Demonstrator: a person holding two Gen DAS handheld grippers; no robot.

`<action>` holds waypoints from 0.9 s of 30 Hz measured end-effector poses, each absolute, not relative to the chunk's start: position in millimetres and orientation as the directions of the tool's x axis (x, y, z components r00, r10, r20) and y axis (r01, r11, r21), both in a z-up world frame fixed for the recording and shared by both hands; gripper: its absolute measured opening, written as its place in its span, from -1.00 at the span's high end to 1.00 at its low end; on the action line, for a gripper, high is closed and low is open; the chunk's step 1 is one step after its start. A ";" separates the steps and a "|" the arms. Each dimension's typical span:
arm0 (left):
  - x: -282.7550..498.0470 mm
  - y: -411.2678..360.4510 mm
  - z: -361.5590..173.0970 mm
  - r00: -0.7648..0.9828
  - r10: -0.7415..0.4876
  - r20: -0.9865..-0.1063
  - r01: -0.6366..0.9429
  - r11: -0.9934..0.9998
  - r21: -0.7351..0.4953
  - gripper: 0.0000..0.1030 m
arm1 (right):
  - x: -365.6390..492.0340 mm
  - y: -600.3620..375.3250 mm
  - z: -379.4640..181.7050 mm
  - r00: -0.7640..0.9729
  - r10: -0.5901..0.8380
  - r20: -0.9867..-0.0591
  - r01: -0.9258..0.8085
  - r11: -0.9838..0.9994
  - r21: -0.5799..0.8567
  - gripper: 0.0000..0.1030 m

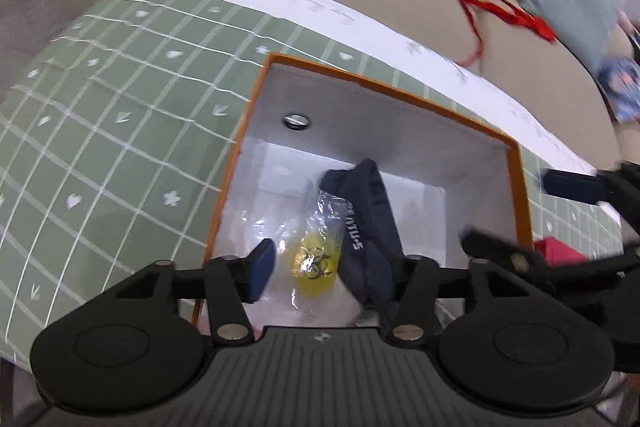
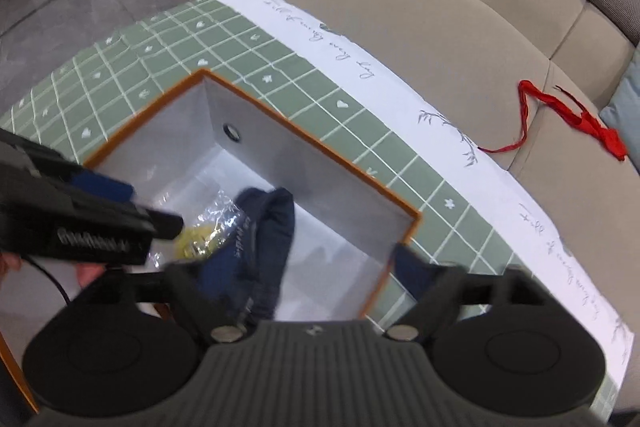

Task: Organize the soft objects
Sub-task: 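Open both tools to drop the navy cloth and clear bag into the box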

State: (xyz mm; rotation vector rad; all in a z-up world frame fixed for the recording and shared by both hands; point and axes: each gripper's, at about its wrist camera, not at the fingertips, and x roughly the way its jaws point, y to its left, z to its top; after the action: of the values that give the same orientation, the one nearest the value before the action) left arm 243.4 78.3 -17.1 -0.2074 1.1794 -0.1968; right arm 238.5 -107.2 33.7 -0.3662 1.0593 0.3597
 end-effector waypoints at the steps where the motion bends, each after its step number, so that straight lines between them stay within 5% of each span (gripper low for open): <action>1: 240.5 77.5 -14.5 0.376 -0.278 -0.884 0.035 0.957 -0.287 -0.70 | 236.2 -111.6 36.1 0.444 0.123 -0.888 -0.469 0.876 -0.113 -0.86; 11: 225.7 40.1 49.4 0.532 -0.188 -0.825 0.050 0.980 -0.191 -0.71 | 222.7 -164.5 64.1 0.485 0.124 -0.865 -0.404 0.910 -0.096 -0.90; 27: 177.2 -34.5 113.3 0.576 -0.451 -0.681 0.334 0.891 -0.308 -0.70 | 155.2 -306.8 107.4 0.638 0.025 -0.770 -0.054 0.998 -0.013 -0.87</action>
State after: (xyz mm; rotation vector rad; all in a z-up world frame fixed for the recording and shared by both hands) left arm 177.2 -34.5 113.3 -0.1517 0.8389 -0.4614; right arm 155.2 -306.8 107.4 -0.0357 0.8784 0.0448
